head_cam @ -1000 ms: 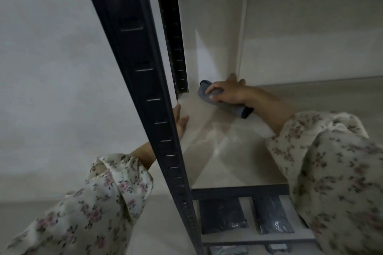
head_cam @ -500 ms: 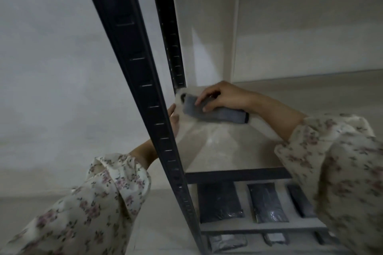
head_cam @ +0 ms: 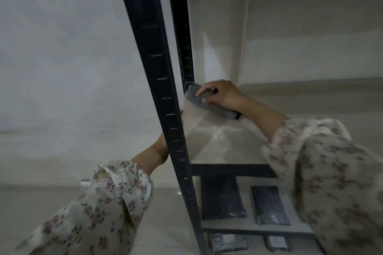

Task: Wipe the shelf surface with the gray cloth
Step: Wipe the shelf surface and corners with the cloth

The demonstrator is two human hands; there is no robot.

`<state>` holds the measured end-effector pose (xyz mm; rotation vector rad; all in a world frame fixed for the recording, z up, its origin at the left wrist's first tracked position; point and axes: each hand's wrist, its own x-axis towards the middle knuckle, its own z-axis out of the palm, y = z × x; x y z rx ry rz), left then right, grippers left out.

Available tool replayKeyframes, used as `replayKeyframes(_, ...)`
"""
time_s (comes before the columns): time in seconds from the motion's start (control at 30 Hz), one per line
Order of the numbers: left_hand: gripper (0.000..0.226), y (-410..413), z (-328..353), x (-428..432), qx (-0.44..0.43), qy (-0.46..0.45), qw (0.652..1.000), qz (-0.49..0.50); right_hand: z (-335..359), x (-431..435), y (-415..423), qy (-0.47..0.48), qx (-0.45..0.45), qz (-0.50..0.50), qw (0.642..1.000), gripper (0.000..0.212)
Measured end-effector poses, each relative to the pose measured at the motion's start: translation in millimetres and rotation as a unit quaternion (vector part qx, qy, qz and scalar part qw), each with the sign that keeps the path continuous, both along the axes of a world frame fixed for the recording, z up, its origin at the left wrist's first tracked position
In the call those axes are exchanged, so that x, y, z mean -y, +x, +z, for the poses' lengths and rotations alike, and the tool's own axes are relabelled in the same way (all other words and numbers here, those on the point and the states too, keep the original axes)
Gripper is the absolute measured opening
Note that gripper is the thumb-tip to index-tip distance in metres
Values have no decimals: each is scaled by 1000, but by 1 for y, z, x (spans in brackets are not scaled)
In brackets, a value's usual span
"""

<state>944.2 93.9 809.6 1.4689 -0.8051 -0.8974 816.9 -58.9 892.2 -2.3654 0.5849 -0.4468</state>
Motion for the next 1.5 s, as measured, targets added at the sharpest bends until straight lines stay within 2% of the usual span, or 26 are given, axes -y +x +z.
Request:
replayKeyframes(0.07, 23, -4, 4, -5, -1, 5, 1000, -1, -6, 0, 20, -53, -42, -21, 997, 28)
replayKeyframes(0.13, 19, -9, 11, -11, 1, 9, 1000, 10, -15, -11, 21, -63, -75, -2, 995, 26)
replayKeyframes(0.17, 16, -13, 16, -14, -7, -4, 999, 31, -15, -19, 12, -42, -72, 29, 996, 25)
replayKeyframes(0.27, 29, -24, 29, -25, -31, -79, 991, 104, -1, -32, -22, 51, -96, 153, 982, 26)
replayKeyframes(0.3, 28, -29, 33, -29, -35, -102, 985, 133, 4, -28, -27, 72, -98, 165, 979, 27)
replayKeyframes(0.4, 25, -46, 38, -38, -63, -175, 960, 210, 7, -17, -10, 84, -16, 76, 993, 25)
replayKeyframes(0.5, 37, -59, 40, -42, -114, -211, 947, 213, -11, -29, 11, -14, -24, 35, 999, 25)
replayKeyframes(0.57, 43, -68, 37, -42, -81, -228, 946, 216, -21, -40, 2, -26, -37, 79, 996, 22)
replayKeyframes(0.63, 43, -73, 33, -42, -52, -237, 943, 226, -19, -45, -20, -5, -35, 160, 986, 22)
replayKeyframes(0.7, 41, -75, 33, -41, -17, -235, 939, 252, -6, -44, -42, 43, -79, 214, 973, 22)
replayKeyframes(0.77, 42, -75, 34, -39, -1, -236, 932, 274, 6, -33, -48, 93, -90, 199, 971, 22)
replayKeyframes(0.87, 40, -73, 34, -37, 3, -239, 929, 284, 9, -31, -25, 86, 10, 119, 989, 23)
replayKeyframes(0.97, 38, -69, 30, -36, 6, -239, 927, 288, -15, -50, -2, -13, -9, 92, 996, 21)
replayKeyframes(1.03, 40, -68, 29, -36, 2, -235, 927, 293, -19, -57, -13, -42, -24, 132, 990, 20)
replayKeyframes(1.13, 36, -74, 32, -37, -1, -242, 919, 311, -1, -52, -45, 29, -110, 239, 964, 24)
replayKeyframes(1.2, 40, -77, 33, -37, 4, -234, 911, 338, 15, -43, -53, 73, -162, 239, 955, 22)
replayKeyframes(1.33, 30, -75, 32, -37, 90, -227, 902, 356, 12, -54, -22, 40, -41, 177, 983, 22)
replayKeyframes(1.43, 26, -70, 30, -37, 142, -223, 891, 370, -8, -72, -17, -30, -56, 190, 980, 16)
replayKeyframes(1.5, 26, -74, 31, -38, 128, -225, 893, 367, -6, -70, -34, -18, -75, 251, 965, 18)
